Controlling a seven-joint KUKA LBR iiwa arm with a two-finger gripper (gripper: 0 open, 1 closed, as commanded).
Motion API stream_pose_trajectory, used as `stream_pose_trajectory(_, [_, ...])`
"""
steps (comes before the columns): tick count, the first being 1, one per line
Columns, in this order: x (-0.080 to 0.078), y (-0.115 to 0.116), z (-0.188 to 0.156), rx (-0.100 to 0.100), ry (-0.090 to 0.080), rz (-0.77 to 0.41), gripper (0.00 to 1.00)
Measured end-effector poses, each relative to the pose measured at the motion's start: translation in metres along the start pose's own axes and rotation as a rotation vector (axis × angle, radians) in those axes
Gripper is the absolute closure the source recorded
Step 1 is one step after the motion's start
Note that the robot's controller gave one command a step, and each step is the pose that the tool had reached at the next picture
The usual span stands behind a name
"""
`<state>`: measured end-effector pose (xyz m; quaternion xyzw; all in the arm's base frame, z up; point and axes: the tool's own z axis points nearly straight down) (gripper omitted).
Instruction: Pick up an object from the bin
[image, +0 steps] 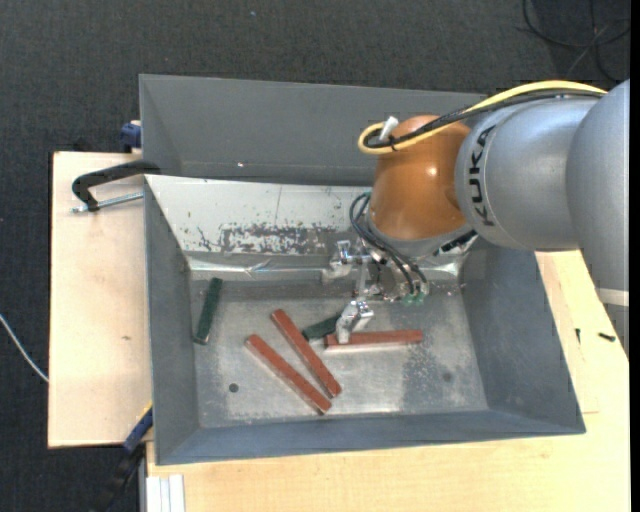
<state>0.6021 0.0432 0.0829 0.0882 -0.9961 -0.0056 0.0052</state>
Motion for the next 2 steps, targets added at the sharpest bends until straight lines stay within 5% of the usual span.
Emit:
stream_pose_trajectory(1, [0.000, 0.000, 0.000, 0.000, 0.000, 0.000, 1.00])
stream_pose_trajectory(2, [0.029, 0.038, -0.151, 0.010, -0.020, 0.092, 1.00])
